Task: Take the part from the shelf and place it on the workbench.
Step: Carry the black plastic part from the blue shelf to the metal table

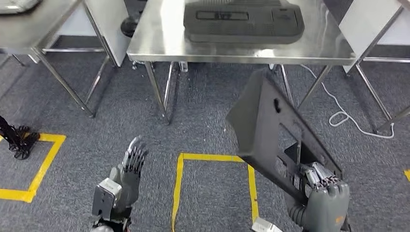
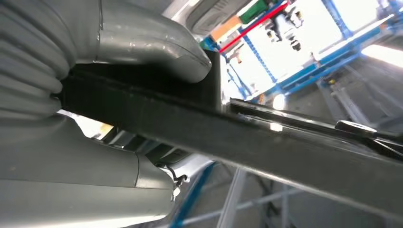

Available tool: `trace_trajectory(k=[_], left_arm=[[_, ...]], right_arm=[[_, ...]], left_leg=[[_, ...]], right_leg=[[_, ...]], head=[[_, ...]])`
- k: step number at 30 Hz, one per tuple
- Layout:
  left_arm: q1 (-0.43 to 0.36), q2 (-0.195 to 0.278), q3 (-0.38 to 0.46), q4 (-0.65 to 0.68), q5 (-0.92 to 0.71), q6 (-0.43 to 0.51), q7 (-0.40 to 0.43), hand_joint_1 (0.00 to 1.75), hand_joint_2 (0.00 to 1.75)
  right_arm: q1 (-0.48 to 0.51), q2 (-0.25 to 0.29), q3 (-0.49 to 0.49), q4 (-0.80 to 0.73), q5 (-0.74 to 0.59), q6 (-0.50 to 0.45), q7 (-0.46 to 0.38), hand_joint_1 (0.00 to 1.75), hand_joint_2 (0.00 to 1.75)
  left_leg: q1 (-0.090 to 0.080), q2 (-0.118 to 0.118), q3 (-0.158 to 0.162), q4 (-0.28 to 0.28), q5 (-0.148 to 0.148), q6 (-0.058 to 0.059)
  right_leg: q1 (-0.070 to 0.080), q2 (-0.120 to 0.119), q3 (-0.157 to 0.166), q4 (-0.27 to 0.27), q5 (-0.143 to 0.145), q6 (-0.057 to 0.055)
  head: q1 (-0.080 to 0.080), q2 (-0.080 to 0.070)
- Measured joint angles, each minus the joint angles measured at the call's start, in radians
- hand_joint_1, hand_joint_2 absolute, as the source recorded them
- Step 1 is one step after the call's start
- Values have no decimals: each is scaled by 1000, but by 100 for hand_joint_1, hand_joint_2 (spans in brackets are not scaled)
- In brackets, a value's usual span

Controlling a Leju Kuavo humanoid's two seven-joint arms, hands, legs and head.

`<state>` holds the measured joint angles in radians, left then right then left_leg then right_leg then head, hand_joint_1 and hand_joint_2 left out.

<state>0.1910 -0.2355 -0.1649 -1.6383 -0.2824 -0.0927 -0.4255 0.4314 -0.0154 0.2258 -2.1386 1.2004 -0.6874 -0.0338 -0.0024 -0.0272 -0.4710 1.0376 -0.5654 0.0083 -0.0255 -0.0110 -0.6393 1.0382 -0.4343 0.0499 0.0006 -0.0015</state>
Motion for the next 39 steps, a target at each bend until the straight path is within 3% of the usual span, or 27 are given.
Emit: trace_trajectory(k=[1, 3, 4, 5, 7, 8, 9, 10, 12, 13, 14, 15, 16, 17, 19, 21, 22, 23, 24, 25, 26, 27, 28, 29, 31, 36, 39], left_arm=[[-1, 0, -1, -1, 0, 0, 0, 0, 0], [-3, 1, -2, -2, 1, 2, 0, 0, 0], [-2, 1, -2, -2, 1, 3, 0, 0, 0], [-1, 1, -2, -2, 1, 4, 0, 0, 0], [0, 2, -2, -2, 3, 7, 0, 0, 0], [1, 2, -2, -2, 3, 8, 0, 0, 0], [2, 3, -2, -2, 4, 9, 0, 0, 0], [3, 4, -2, -1, 4, 9, 0, 0, 0], [7, 7, -1, 0, 7, 9, 0, 0, 0], [9, 8, -1, 0, 9, 9, 1, 0, 0], [9, 8, -1, -2, 10, 9, 1, 0, 0], [7, 8, -1, -4, 11, 10, 1, 0, 0], [4, 7, -1, -7, 12, 10, 0, 0, 0], [3, 6, -2, -8, 13, 11, 0, 0, 0], [2, 6, -2, -9, 14, 13, 0, 0, 0], [2, 6, -2, -8, 11, 22, 0, 0, 0], [2, 6, -3, -8, 8, 27, 0, 0, 0], [2, 6, -4, -8, 6, 31, 0, 0, 0], [3, 6, -4, -8, 3, 34, -1, 0, 0], [3, 6, -5, -8, 2, 36, -1, 0, 0], [3, 6, -6, -8, 2, 38, -1, 0, 0], [3, 6, -6, -8, 2, 41, -2, 0, 0], [3, 6, -6, -8, 1, 43, -2, 0, 0], [3, 6, -6, -8, 1, 44, -3, 0, 0], [3, 7, -6, -8, 0, 45, -3, 0, 0], [0, 7, -6, -9, 0, 46, -4, 0, 0], [0, 7, -6, -9, 0, 47, -5, 0, 0]], right_arm=[[0, 0, -1, -1, 0, 0, 0, 175, 175], [0, 0, -1, -1, 2, 0, 0, 175, 175], [0, 0, -2, -1, 3, 0, 0, 175, 175], [0, 0, -2, -1, 4, 0, 0, 175, 175], [0, 0, -2, -1, 5, 0, 0, 175, 175], [0, 0, -2, -1, 5, 0, 1, 175, 175], [0, 0, -1, -1, 5, 0, 1, 175, 175], [0, 0, -1, 0, 5, 0, 2, 175, 175], [-2, -1, -1, 3, 5, 0, 4, 175, 175], [-2, -2, -1, 4, 6, 0, 6, 175, 175], [-3, -2, 0, 5, 6, 0, 9, 175, 175], [-4, -3, 0, 5, 7, 0, 12, 175, 175], [-6, -4, 0, 5, 7, 0, 15, 175, 175], [-7, -6, 0, 5, 8, 0, 16, 175, 175], [-9, -10, 1, 5, 8, 0, 19, 175, 175], [-9, -13, 1, 6, 9, 0, 23, 175, 175], [-9, -14, 1, 6, 10, 0, 25, 175, 175], [-9, -16, 1, 6, 12, 0, 27, 175, 175], [-9, -16, 1, 6, 12, 0, 28, 175, 175], [-8, -17, 1, 6, 13, 0, 29, 175, 175], [-8, -18, 2, 6, 14, 0, 30, 175, 175], [-9, -18, 2, 7, 14, 0, 31, 175, 175], [-8, -19, 2, 7, 15, 0, 33, 175, 175], [-7, -20, 2, 7, 15, 0, 34, 175, 175], [-7, -20, 2, 7, 17, 0, 35, 175, 175], [-8, -21, 2, 7, 19, 0, 35, 175, 175], [-8, -22, 2, 7, 19, 0, 35, 175, 175]], left_leg=[[1, 4, -10, 38, 14, -5], [4, 15, -81, 158, 34, -13], [5, 19, -129, 220, 22, -17], [5, 21, -175, 263, -12, -19], [6, 22, -240, 278, -104, -20], [5, 23, -257, 253, -129, -19], [5, 23, -266, 212, -117, -14], [3, 24, -270, 156, -51, -6], [-4, 21, -265, 68, 121, 8], [-8, 20, -259, 45, 181, 14], [-11, 19, -250, 39, 194, 18], [-11, 17, -236, 34, 185, 23], [-10, 15, -223, 23, 180, 30], [-8, 13, -207, 11, 175, 36], [-4, 10, -171, -15, 164, 45], [-4, 4, -135, -34, 148, 49], [-4, 0, -117, -41, 138, 49], [-4, -4, -100, -44, 126, 49], [-4, -8, -83, -45, 113, 47], [-4, -10, -68, -46, 101, 45], [-6, -12, -53, -44, 88, 42], [-9, -14, -44, -44, 76, 38], [-11, -15, -38, -45, 66, 34], [-14, -15, -34, -43, 59, 31], [-14, -12, -30, -42, 56, 32], [-14, -3, -14, -58, 47, 33], [-14, -1, -11, -64, 45, 31]], right_leg=[[-4, 2, 15, -3, -8, -14], [-8, 6, 52, -9, -29, -31], [-8, 7, 71, -12, -43, -35], [-7, 9, 91, -16, -57, -37], [-7, 14, 137, -22, -89, -37], [-7, 16, 163, -25, -105, -37], [-7, 18, 189, -29, -123, -35], [-7, 20, 212, -34, -141, -33], [-4, 24, 253, -45, -175, -23], [-2, 27, 272, -53, -185, -16], [1, 28, 287, -56, -186, -4], [1, 28, 290, -52, -178, 9], [1, 26, 279, -22, -159, 21], [2, 24, 246, 31, -138, 30], [3, 21, 146, 163, -132, 22], [6, 20, 54, 233, -200, -5], [7, 20, 22, 232, -237, -14], [7, 20, 3, 207, -254, -13], [7, 20, -6, 162, -239, -1], [7, 19, -8, 100, -188, 19], [7, 17, -7, 40, -114, 40], [9, 15, -2, -6, -49, 47], [11, 14, 4, -34, 2, 43], [10, 14, 9, -43, 31, 30], [10, 18, 19, -46, 43, 9], [13, 22, 27, -46, 35, -8], [14, 23, 28, -46, 33, -11]], head=[[-2, 0], [-6, 0], [-8, 0], [-9, 0], [-10, 0], [-10, 0], [-10, 0], [-10, 0], [-10, 0], [-11, 0], [-12, 0], [-14, 0], [-13, 0], [-12, 0], [-7, 0], [-4, 0], [-4, 0], [-4, 0], [-3, 0], [-3, 0], [-3, 0], [-3, 0], [-4, 0], [-4, 0], [-7, 0], [-7, 0], [-7, 0]])
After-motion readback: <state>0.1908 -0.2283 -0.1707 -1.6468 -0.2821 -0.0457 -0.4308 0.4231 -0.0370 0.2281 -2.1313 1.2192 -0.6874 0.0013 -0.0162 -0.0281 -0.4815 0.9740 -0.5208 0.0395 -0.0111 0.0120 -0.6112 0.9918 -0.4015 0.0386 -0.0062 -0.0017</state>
